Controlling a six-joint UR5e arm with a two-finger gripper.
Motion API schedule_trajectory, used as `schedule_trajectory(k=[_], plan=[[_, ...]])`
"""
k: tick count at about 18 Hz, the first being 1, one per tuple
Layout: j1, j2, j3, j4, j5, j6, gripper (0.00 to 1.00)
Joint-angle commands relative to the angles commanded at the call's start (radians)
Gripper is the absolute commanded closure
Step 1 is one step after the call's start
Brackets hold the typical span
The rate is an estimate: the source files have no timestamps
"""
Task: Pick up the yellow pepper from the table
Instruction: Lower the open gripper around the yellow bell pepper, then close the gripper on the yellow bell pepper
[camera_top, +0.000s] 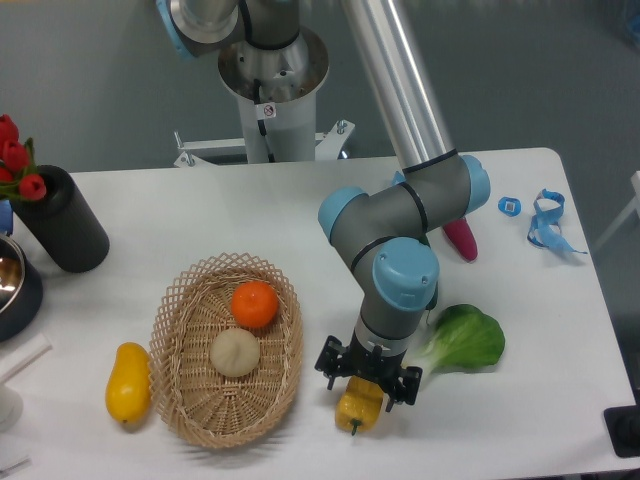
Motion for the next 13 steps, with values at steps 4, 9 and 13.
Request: schedule_trajectory(k=[4, 9, 13], plan=[[0.000, -0.002, -0.002, 0.000, 0.000, 0.002, 0.04], [0.000, 0.003, 0.002, 0.000, 0.000, 0.000, 0.56], [0.000, 0.008, 0.003, 0.000, 0.000, 0.005, 0.79]])
